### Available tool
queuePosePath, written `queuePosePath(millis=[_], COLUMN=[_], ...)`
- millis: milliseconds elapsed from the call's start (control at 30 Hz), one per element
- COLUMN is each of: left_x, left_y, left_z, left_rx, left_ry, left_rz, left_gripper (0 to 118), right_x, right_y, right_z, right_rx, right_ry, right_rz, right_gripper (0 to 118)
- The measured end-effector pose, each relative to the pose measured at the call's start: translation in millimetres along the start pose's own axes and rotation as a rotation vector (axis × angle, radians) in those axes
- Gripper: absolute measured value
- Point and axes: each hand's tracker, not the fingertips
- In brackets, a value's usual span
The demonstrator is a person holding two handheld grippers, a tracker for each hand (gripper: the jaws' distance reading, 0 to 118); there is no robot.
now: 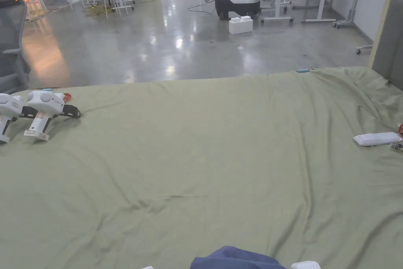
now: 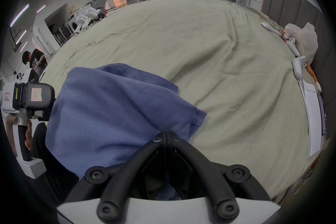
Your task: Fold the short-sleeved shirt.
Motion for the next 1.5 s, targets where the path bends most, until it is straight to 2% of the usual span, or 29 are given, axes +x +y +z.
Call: queuePosePath(millis=[33, 67, 100, 133, 200, 267, 333, 400, 500, 667, 767, 867, 900, 933, 967, 1000, 1033, 1067, 1167, 1333, 1500], left_x=[2, 4, 7, 10, 18, 21, 18, 14, -9, -64, -94, -108, -113, -117, -121, -128, -128, -125, -87, 20, 141], left_y=[2, 3, 5, 4, 6, 12, 23, 40, 78, 136, 161, 165, 166, 166, 167, 167, 167, 166, 155, 118, 54], left_z=[-2, -7, -12, -16, -15, -1, 24, 62, 140, 267, 301, 296, 291, 288, 286, 285, 288, 292, 309, 334, 336], left_rx=[0.006, 0.002, -0.008, -0.031, -0.025, -0.016, 0.008, 0.076, 0.149, 0.283, 0.254, 0.257, 0.284, 0.317, 0.327, 0.346, 0.364, 0.399, 0.471, 0.605, 0.758], left_ry=[-0.017, -0.017, -0.004, 0.051, 0.049, 0.030, -0.028, 0.022, 0.146, 0.483, 0.614, 0.616, 0.632, 0.683, 0.704, 0.742, 0.785, 0.830, 0.908, 0.728, 0.622], left_rz=[-0.003, 0.007, 0.018, 0.004, -0.042, -0.022, 0.036, -0.021, -0.049, -0.012, 0.030, 0.056, 0.073, 0.094, 0.100, 0.112, 0.119, 0.121, -0.028, -0.331, -0.689], left_gripper=[93, 77, 48, 30, 19, 17, 17, 17, 17, 17, 17, 19, 26, 39, 65, 80, 87, 86, 85, 85, 86], right_x=[1, 3, 5, 6, 10, 14, 20, 23, 30, 38, 40, 43, 42, 40, 39, 37, 36, 35, 39, 44, 30], right_y=[0, 0, 0, 0, 0, -3, -11, -19, -34, -50, -52, -52, -52, -49, -49, -49, -48, -48, -50, -47, -31], right_z=[0, -1, 0, 1, 6, 19, 36, 54, 72, 81, 79, 72, 71, 72, 74, 77, 82, 87, 100, 132, 188], right_rx=[-0.001, -0.003, -0.002, -0.001, 0.006, 0.049, 0.113, 0.137, 0.154, 0.144, 0.132, 0.128, 0.127, 0.125, 0.125, 0.128, 0.135, 0.145, 0.188, 0.302, 0.501], right_ry=[0.002, 0.008, 0.016, 0.020, 0.038, 0.079, 0.150, 0.155, 0.134, 0.116, 0.118, 0.139, 0.144, 0.144, 0.143, 0.139, 0.137, 0.137, 0.118, 0.073, 0.010], right_rz=[-0.001, -0.008, -0.024, -0.035, -0.052, -0.106, -0.177, -0.187, -0.162, -0.191, -0.229, -0.271, -0.277, -0.277, -0.274, -0.262, -0.250, -0.239, -0.221, -0.224, -0.133], right_gripper=[0, 0, 0, 0, 0, 0, 0, 0, 0, 0, 0, 0, 0, 0, 0, 0, 0, 0, 0, 0, 0])
